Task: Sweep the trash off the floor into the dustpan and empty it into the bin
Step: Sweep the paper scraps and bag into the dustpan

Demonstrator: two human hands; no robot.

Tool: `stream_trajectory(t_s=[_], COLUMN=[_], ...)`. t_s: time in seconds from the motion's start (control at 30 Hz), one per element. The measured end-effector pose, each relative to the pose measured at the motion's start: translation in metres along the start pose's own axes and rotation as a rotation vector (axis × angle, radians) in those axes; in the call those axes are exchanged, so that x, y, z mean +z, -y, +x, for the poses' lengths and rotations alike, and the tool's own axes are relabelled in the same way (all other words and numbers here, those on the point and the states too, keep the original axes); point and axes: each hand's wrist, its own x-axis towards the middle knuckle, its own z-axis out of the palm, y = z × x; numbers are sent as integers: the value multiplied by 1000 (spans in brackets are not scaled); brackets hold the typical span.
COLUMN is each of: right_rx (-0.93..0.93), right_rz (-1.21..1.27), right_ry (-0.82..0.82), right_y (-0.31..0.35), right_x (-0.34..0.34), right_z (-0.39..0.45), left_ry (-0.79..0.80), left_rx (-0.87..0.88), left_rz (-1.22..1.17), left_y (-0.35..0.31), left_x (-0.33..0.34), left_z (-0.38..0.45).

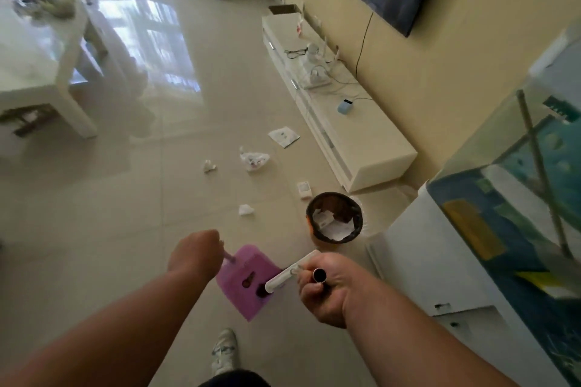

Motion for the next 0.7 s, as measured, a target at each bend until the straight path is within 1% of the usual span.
stream_trajectory(t_s=[0.1, 0.23, 0.4, 0.5, 0.6, 0.7], right_rx=[22, 29, 44, 42, 50, 58], right_rz=[-62, -147, -337, -416, -456, -436], right_ry=[-1, -49, -116, -164, -228, -305], right_y=[3, 10, 29, 38, 48, 61], right_x=[30, 69, 126, 164, 192, 211], right_z=[13, 28, 46, 61, 82, 109], left_ry=[-19, -20, -10, 23, 27, 64], left_rx=[-140, -351, -556, -681, -762, -775], left_rz=[-56, -178, -368, -470, -552, -592], left_y=[47, 97, 134, 153, 170, 189], left_x=[-6, -12, -30, -45, -55, -55], left_z=[21, 54, 102, 133, 163, 193])
